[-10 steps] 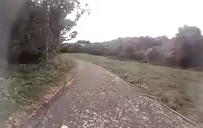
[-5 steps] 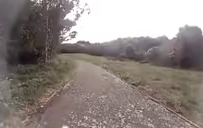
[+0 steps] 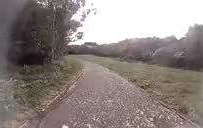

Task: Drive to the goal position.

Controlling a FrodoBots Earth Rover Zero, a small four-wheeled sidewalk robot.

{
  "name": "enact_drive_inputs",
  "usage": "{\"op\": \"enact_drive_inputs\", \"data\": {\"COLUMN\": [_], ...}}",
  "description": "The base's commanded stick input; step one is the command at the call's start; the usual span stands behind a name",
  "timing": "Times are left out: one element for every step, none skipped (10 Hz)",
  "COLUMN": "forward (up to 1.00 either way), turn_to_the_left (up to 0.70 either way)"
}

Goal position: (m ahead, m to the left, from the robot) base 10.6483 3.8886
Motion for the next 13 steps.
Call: {"op": "enact_drive_inputs", "data": {"forward": [0.30,0.30,0.30,0.30,0.30,0.30,0.30,0.30,0.30,0.30,0.30,0.30,0.30], "turn_to_the_left": [0.00,0.00,0.00,0.00,0.00,0.00,0.00,-0.12,-0.62,-0.40,0.00,0.00,0.00]}}
